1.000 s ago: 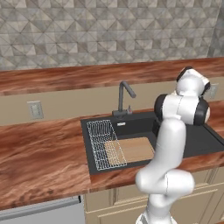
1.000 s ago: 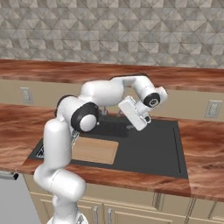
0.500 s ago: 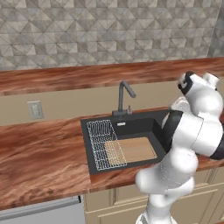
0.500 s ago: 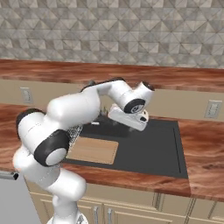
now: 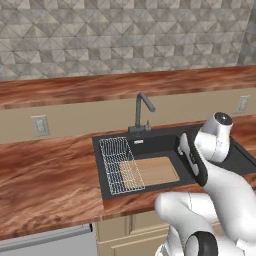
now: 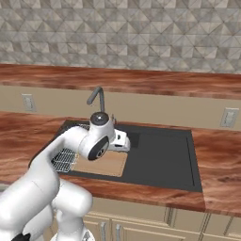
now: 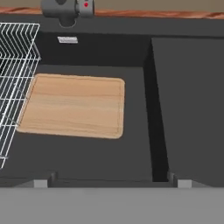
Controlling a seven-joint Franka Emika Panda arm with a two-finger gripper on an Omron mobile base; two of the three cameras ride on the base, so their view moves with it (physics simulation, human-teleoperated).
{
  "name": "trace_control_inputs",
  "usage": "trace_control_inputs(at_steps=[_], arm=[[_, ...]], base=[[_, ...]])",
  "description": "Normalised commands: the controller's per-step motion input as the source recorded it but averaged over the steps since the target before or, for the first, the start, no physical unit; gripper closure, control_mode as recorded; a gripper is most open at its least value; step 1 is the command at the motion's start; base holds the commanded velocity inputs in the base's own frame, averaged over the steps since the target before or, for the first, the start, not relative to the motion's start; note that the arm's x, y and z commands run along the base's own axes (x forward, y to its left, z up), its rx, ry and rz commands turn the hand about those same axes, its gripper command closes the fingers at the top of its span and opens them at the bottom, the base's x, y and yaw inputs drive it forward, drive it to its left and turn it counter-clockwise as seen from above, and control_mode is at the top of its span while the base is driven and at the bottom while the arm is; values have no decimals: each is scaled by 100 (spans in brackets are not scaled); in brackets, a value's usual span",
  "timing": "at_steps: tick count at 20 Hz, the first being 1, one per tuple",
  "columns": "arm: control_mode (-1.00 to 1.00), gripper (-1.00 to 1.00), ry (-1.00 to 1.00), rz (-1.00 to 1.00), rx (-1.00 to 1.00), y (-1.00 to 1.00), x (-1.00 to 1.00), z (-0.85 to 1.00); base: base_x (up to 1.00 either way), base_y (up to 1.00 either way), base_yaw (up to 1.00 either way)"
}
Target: Move the cutting board and knife to the sink. Then move spray from the cabinet to the counter.
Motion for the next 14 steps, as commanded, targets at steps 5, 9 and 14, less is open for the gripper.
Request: trace_control_inputs(at_steps=[5,9,14], arm=[[-100,-100,33,-20,2,10,-18,67],[-100,-100,1,-8,2,0,-19,49],[-100,-100,-14,2,0,0,-25,12]], base=[[0,0,0],[0,0,0],[0,0,0]])
